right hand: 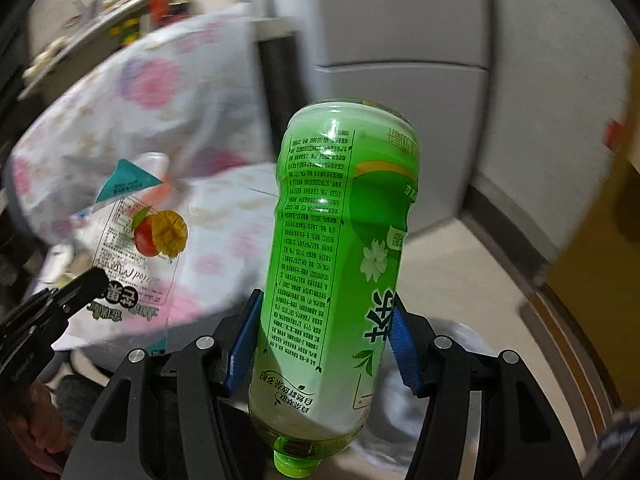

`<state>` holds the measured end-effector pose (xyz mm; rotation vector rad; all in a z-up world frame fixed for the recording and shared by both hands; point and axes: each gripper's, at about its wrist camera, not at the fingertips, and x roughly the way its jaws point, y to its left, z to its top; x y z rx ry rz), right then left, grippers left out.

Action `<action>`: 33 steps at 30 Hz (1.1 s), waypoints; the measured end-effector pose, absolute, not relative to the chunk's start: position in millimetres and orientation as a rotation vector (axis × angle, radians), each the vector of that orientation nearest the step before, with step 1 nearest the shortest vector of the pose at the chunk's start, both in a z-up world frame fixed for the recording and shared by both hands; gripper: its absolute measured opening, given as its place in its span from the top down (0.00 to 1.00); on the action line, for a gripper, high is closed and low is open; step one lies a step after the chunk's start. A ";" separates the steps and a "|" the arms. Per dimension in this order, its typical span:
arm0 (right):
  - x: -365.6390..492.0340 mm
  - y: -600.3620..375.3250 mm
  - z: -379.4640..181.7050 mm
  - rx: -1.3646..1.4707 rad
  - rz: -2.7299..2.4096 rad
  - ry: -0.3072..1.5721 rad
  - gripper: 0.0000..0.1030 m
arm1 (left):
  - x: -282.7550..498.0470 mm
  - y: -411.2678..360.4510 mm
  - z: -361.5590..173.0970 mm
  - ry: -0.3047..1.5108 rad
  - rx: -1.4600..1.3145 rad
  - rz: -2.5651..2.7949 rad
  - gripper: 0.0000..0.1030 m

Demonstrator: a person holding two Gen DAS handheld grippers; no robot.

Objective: Collect trash
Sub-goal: 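Carry the green bottle over the trash bin and open the right gripper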

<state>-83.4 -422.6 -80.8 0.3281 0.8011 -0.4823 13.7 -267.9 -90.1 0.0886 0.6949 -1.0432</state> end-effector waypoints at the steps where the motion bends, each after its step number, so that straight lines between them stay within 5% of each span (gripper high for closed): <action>1: -94.8 -433.1 -88.6 0.339 -0.515 0.814 0.42 | 10.6 -282.6 -98.1 0.709 0.103 -1.067 1.00; 13: -170.8 -532.5 -212.2 0.607 -0.686 0.990 0.38 | -10.2 -411.7 -209.1 1.025 0.201 -1.253 1.00; 14: -172.6 -539.3 -220.5 0.642 -0.682 0.990 0.35 | -10.0 -416.7 -214.4 1.042 0.214 -1.258 0.91; 15: -172.5 -543.2 -223.8 0.666 -0.692 0.993 0.27 | -13.1 -420.5 -219.4 1.057 0.241 -1.238 0.65; 17: -175.9 -548.4 -223.3 0.686 -0.717 0.984 0.26 | -11.9 -420.2 -218.8 1.045 0.241 -1.212 0.43; 33: -119.2 -453.3 -75.9 0.409 -0.503 0.719 0.26 | 18.2 -285.0 -138.5 0.779 0.277 -0.919 0.41</action>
